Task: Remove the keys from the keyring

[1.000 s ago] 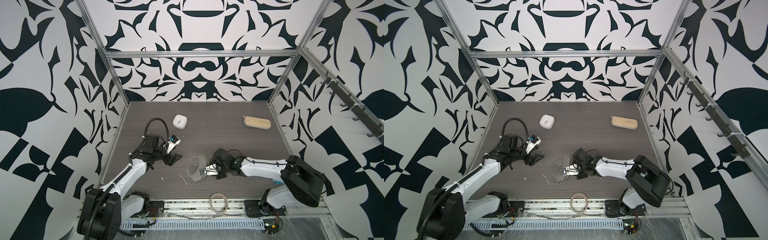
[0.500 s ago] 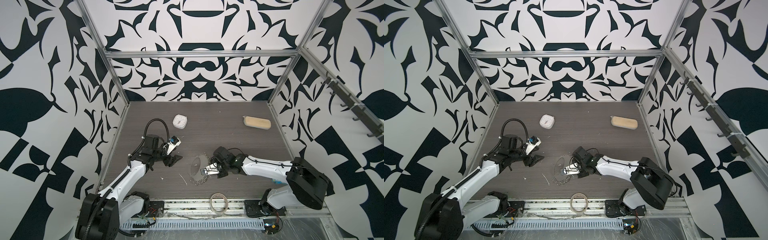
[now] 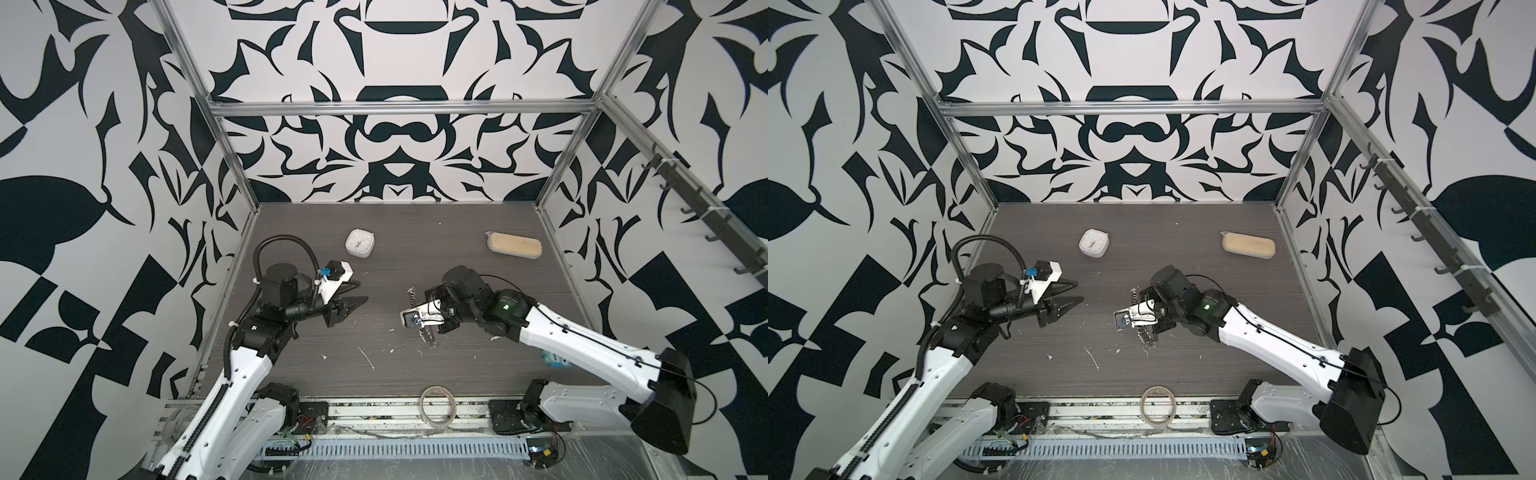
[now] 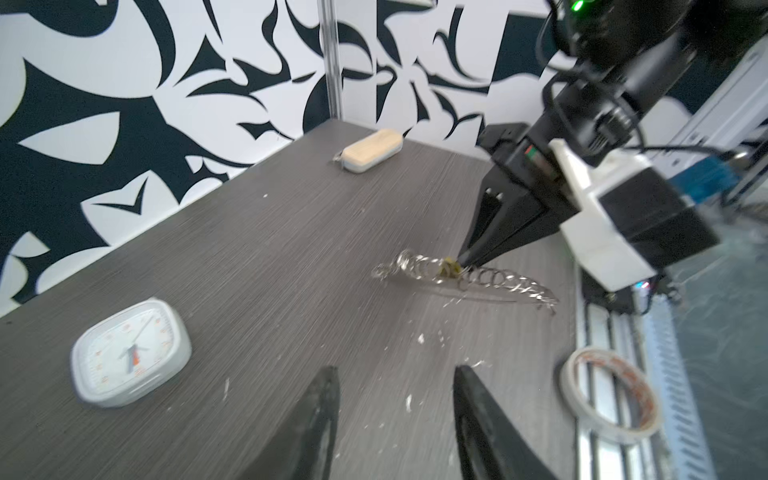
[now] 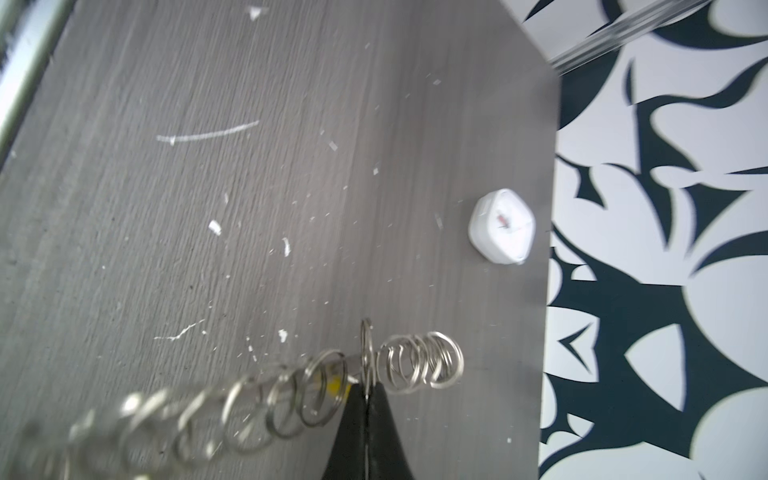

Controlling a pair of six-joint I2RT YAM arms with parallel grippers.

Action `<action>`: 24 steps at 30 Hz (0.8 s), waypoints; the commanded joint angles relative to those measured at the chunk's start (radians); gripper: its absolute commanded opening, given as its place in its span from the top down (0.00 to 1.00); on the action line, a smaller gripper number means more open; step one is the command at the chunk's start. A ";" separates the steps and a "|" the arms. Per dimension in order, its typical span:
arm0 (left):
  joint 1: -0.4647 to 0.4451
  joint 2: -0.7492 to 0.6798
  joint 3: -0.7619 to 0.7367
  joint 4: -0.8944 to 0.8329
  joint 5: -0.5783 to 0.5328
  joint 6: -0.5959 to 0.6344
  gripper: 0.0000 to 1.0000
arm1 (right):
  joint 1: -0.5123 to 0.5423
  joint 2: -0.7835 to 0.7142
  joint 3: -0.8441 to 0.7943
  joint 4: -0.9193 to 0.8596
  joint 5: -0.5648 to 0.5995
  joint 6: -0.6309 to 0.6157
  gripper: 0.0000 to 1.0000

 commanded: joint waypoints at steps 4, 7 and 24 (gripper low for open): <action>-0.092 -0.029 0.063 -0.028 0.045 -0.093 0.66 | 0.028 -0.070 0.117 -0.020 -0.088 0.092 1.00; -0.196 -0.016 0.083 -0.027 -0.041 -0.062 0.68 | 0.053 -0.083 0.125 0.018 -0.088 0.116 1.00; -0.389 0.075 0.109 0.064 -0.210 0.083 0.75 | 0.083 -0.059 0.238 0.005 -0.082 0.283 1.00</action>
